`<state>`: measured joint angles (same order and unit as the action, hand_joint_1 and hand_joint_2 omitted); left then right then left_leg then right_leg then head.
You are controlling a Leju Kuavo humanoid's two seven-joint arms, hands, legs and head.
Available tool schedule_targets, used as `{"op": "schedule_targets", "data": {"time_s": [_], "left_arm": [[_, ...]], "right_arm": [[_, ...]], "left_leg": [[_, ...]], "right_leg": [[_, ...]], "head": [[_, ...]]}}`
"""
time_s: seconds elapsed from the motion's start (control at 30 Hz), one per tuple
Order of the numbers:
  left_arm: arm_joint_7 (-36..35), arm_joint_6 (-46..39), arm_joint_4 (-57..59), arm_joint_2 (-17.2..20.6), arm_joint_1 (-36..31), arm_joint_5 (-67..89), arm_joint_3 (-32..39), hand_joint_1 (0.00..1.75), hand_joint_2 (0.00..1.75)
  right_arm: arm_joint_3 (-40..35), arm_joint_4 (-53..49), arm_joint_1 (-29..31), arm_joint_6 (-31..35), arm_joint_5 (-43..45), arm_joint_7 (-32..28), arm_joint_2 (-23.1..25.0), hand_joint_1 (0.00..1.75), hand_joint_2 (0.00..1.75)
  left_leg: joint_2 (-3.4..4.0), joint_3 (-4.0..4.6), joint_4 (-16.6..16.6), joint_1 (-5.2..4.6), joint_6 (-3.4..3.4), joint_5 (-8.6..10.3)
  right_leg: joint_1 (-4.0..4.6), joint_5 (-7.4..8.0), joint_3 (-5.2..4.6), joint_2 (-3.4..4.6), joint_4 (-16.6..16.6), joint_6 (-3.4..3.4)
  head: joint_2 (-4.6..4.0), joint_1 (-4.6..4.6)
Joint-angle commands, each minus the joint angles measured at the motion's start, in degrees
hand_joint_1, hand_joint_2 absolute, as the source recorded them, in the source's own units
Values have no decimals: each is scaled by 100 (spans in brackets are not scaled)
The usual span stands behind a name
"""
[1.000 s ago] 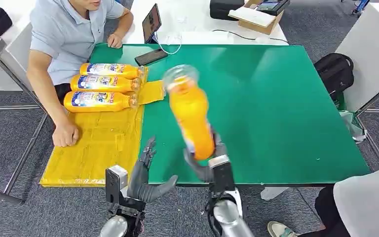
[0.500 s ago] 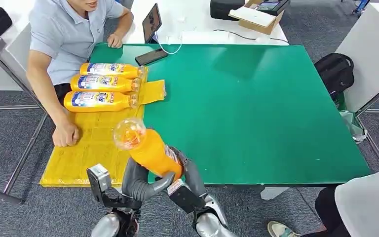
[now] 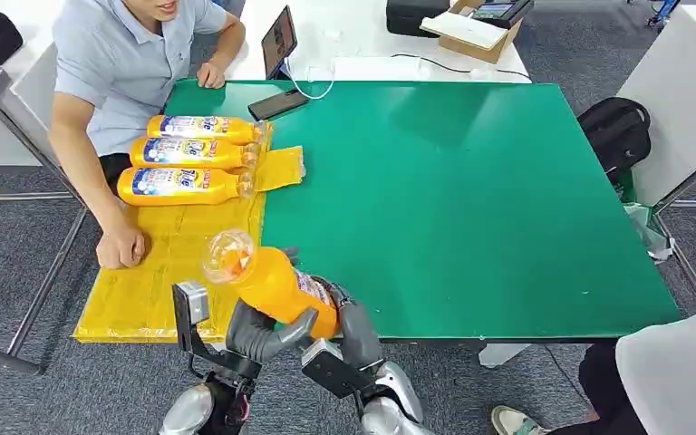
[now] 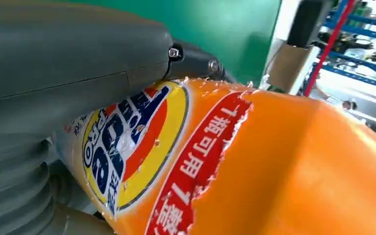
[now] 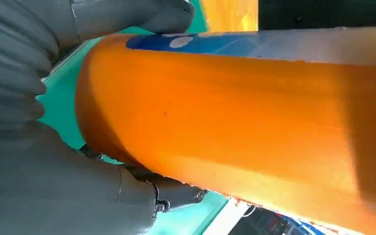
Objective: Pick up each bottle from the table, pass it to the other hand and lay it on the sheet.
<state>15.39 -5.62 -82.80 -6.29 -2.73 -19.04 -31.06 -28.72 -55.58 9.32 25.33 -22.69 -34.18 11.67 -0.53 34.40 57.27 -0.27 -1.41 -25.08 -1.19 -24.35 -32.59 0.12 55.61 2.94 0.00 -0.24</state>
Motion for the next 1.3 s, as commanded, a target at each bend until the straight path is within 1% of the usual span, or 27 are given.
{"op": "schedule_targets", "data": {"time_s": [0.03,0.1,0.13,0.2,0.23,0.27,0.33,0.4,0.5,0.53,0.57,0.63,0.67,0.7,0.73,0.8,0.83,0.87,0.9,1.0,1.07,1.1,1.13,1.17,1.2,1.23,1.3], "left_arm": [[-161,52,712,-28,-308,-249,3,175,175],[-87,51,660,-24,-298,-281,27,175,175],[-30,76,629,-29,-285,-336,51,175,175],[24,75,538,-40,-265,-463,143,175,175],[114,8,471,-97,-235,-573,312,175,175],[110,10,460,-94,-252,-571,317,175,175],[225,-327,358,-162,-256,-596,657,175,175],[269,-459,345,-162,-286,-610,847,175,175],[397,-711,325,-106,-395,-551,1192,175,175],[607,-967,281,-99,-425,-331,1363,175,175],[600,-955,261,-82,-439,-345,1395,175,175],[1367,-1705,27,-49,-399,802,1522,175,175],[1356,-1705,-40,-35,-377,823,1544,175,175],[1399,-1835,-137,37,-344,1185,1528,175,175],[1450,-2008,-170,120,-323,1713,1490,175,175],[1424,-2333,-63,191,-338,2385,1518,175,175],[1338,-2708,87,214,-396,3024,1515,175,175],[1338,-2708,87,214,-396,3024,1515,175,175],[1295,-2804,228,226,-450,3234,1551,175,175],[1238,-2784,546,230,-587,3658,1452,175,175],[927,-2762,1057,364,-804,4516,1227,175,175],[940,-2751,1349,358,-917,4593,1247,175,175],[629,-2808,1873,398,-1151,5121,1186,175,175],[546,-2983,2526,364,-1415,5482,1226,175,175],[693,-3074,2849,347,-1542,5561,1264,175,175],[337,-3359,3572,389,-1857,6422,1123,175,175],[310,-3284,4007,361,-2050,6485,1158,175,175]], "right_arm": [[-649,92,142,-31,-8,-136,-32,0,175],[-706,117,148,-34,15,-166,-23,0,175],[-728,102,143,9,48,-220,-18,0,0],[-760,117,144,-25,149,-308,-6,0,0],[-780,83,126,76,148,-415,-11,0,0],[-781,86,123,81,149,-420,-12,0,0],[-763,106,108,165,288,-540,19,0,0],[-760,66,94,264,346,-582,21,0,0],[-792,-38,64,421,503,-582,-22,0,0],[-805,-25,71,520,595,-582,-46,0,0],[-810,-31,72,522,605,-582,-57,0,0],[-823,185,126,638,512,-582,-73,0,0],[-822,183,122,651,514,-582,-82,0,0],[-824,210,118,568,551,-582,-97,0,0],[-804,285,115,530,539,-582,-101,0,0],[-822,315,80,616,459,-582,-137,0,0],[-765,362,62,547,529,-582,-126,0,0],[-765,362,62,547,529,-582,-126,0,0],[-760,376,48,581,508,-582,-141,0,0],[-643,498,21,600,534,-582,-64,0,0],[-602,620,72,477,541,-582,-17,0,0],[-599,655,91,454,540,-582,-6,0,0],[-587,741,125,352,546,-582,17,0,0],[-577,802,127,331,518,-582,31,0,0],[-594,791,116,337,521,-582,23,0,0],[-654,825,130,233,521,-582,21,0,0],[-663,852,138,230,519,-582,46,0,0]], "left_leg": [[7,-24,-1,8,11,-9],[10,-26,1,11,13,-13],[10,-18,-2,6,10,-7],[13,-18,-1,7,10,-8],[9,-10,-1,5,6,-5],[12,-18,0,7,9,-9],[12,-18,3,9,10,-10],[15,-17,5,10,11,-12],[11,-12,2,9,10,-7],[4,-9,0,6,8,-4],[9,-14,3,10,10,-8],[15,-13,5,10,12,-9],[15,-12,0,7,9,-5],[21,-19,6,14,14,-11],[5,-9,0,7,8,-3],[7,-18,-4,9,9,-5],[9,-25,-3,11,11,-9],[5,-16,-6,7,7,-2],[7,-26,-5,11,10,-7],[-2,-16,-7,6,8,1],[-6,-15,-7,5,8,2],[-6,-25,-8,9,13,0],[-7,-20,-10,4,9,3],[-12,-17,-11,1,7,6],[-18,-27,-14,7,13,7],[-15,-24,-14,3,10,7],[-12,-24,-13,5,10,7]], "right_leg": [[10,-7,24,1,-4,-15],[13,-9,26,4,-1,-19],[7,-4,18,6,-3,-13],[8,-4,17,9,-3,-14],[6,-2,10,6,-2,-9],[9,-5,17,7,-2,-13],[11,-6,18,6,0,-15],[12,-6,17,10,2,-16],[11,-3,14,6,-1,-14],[7,-2,10,1,-1,-11],[11,-4,15,4,0,-14],[11,-4,12,9,3,-16],[8,-2,10,7,0,-13],[15,-5,15,11,3,-19],[8,-3,8,-3,-1,-11],[10,-3,16,3,-4,-11],[11,-6,25,4,-5,-14],[7,-1,16,2,-5,-9],[11,-4,28,3,-7,-13],[6,-2,16,-6,-6,-10],[5,-2,17,-9,-6,-10],[10,-3,28,-11,-9,-17],[4,-1,20,-11,-8,-12],[1,-1,17,-15,-7,-8],[7,-2,31,-23,-11,-17],[4,-1,25,-18,-10,-12],[6,1,26,-15,-10,-12]], "head": [[0,2],[0,2],[0,0],[0,2],[0,2],[0,0],[0,0],[0,2],[0,0],[0,2],[0,2],[0,4],[0,-2],[0,0],[0,0],[0,0],[0,0],[0,0],[0,2],[0,2],[0,2],[0,0],[0,2],[0,2],[0,2],[0,2],[0,2]]}}
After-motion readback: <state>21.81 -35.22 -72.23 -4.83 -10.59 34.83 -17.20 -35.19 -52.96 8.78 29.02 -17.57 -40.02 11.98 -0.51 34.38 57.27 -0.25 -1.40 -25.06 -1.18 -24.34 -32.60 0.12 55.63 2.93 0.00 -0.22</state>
